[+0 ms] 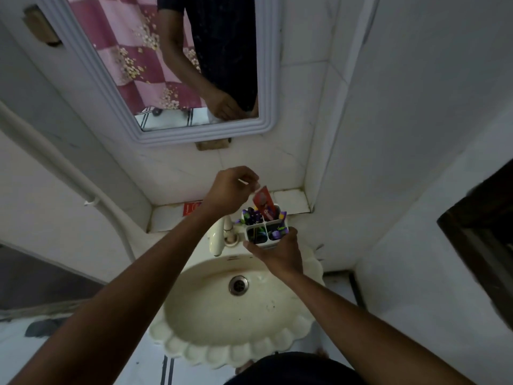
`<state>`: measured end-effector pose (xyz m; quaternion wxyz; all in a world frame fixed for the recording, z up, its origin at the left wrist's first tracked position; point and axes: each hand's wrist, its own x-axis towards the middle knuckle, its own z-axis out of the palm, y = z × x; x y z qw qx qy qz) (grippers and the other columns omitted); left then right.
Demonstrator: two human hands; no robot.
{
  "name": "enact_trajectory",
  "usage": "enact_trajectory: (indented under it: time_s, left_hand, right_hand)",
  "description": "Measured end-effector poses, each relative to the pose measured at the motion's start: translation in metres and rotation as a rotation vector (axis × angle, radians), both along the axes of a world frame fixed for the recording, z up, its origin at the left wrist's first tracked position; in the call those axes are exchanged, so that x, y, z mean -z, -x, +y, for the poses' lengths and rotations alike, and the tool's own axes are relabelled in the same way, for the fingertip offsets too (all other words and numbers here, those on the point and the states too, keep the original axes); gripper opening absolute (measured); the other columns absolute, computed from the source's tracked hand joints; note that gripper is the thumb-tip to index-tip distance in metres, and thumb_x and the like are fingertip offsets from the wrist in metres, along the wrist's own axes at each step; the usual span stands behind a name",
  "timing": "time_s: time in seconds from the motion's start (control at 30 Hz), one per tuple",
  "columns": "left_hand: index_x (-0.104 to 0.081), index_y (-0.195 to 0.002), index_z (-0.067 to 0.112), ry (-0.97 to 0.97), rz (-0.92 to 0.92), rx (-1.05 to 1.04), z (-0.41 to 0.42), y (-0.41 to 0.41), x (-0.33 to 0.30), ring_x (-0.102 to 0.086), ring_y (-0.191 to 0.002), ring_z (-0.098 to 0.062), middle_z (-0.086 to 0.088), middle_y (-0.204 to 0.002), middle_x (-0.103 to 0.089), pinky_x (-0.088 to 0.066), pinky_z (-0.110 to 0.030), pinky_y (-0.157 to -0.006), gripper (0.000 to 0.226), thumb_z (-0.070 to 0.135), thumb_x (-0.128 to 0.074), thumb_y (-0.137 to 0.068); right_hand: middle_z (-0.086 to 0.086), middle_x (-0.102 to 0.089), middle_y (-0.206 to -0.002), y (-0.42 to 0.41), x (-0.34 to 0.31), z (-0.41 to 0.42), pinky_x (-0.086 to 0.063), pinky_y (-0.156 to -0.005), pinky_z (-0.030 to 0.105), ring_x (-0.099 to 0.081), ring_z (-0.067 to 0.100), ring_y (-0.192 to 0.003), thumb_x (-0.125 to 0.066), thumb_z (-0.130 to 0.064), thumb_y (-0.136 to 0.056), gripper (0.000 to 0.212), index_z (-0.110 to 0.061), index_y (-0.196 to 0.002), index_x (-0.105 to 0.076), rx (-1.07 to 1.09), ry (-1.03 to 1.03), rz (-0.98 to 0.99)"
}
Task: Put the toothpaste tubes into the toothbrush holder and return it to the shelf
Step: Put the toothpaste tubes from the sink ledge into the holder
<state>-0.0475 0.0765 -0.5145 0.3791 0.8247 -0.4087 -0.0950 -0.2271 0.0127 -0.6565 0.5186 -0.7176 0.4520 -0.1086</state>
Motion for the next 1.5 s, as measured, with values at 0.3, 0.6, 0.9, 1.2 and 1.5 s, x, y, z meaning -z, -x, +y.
enact_trajectory:
  time_s: [0.3, 0.6, 0.9, 1.2, 1.5]
  left_hand:
    - [-0.080, -0.099, 0.017, -0.072, 0.113, -0.270, 0.064, -0.051, 0.056, -0.070, -0.066, -0.001, 0.008, -0.081, -0.074, -0.049, -0.010, -0.062, 0.006, 0.021, -0.079, -0.095]
    - [-0.080, -0.111, 0.016, -0.258, 0.080, -0.313, 0.099, -0.097, 0.132, -0.074, -0.099, -0.032, -0.010, -0.110, -0.080, -0.058, -0.039, -0.090, 0.016, 0.019, -0.072, -0.098]
    - [-0.052, -0.150, 0.020, -0.722, -0.221, -0.068, 0.070, -0.145, 0.159, -0.056, -0.125, -0.032, -0.009, -0.142, -0.059, -0.045, -0.046, -0.104, 0.051, 0.025, -0.062, -0.100]
    - [-0.055, -0.125, 0.023, -0.653, -0.172, -0.165, 0.087, -0.128, 0.160, -0.067, -0.097, -0.029, -0.006, -0.111, -0.070, -0.056, -0.043, -0.088, 0.040, 0.052, -0.062, -0.099]
    - [-0.057, -0.146, 0.014, 0.057, 0.565, -0.184, 0.088, -0.076, 0.048, -0.081, -0.082, -0.028, -0.012, -0.120, -0.071, -0.065, -0.038, -0.064, 0.046, 0.026, -0.070, -0.103]
  right_hand:
    - [-0.014, -0.068, -0.126, -0.004, -0.004, 0.002, -0.066, -0.097, 0.047, -0.073, 0.016, -0.117, -0.096, -0.088, -0.046, 0.128, -0.033, -0.148, -0.043, 0.028, 0.051, -0.024]
    - [-0.019, -0.072, -0.127, -0.016, 0.001, 0.001, -0.067, -0.098, 0.041, -0.076, 0.005, -0.112, -0.108, -0.067, -0.050, 0.121, -0.034, -0.146, -0.043, 0.081, -0.017, -0.079]
    - [-0.019, -0.071, -0.125, -0.025, 0.006, 0.008, -0.060, -0.086, 0.016, -0.073, -0.010, -0.102, -0.112, -0.052, -0.056, 0.113, -0.035, -0.142, -0.042, 0.115, -0.034, -0.069]
    - [-0.017, -0.072, -0.127, -0.020, 0.008, 0.008, -0.060, -0.089, 0.023, -0.074, -0.001, -0.109, -0.111, -0.055, -0.056, 0.113, -0.034, -0.142, -0.041, 0.097, -0.040, -0.081]
    - [-0.017, -0.071, -0.127, -0.013, 0.007, 0.007, -0.064, -0.094, 0.032, -0.075, 0.005, -0.112, -0.110, -0.059, -0.054, 0.113, -0.033, -0.140, -0.041, 0.078, -0.033, -0.124]
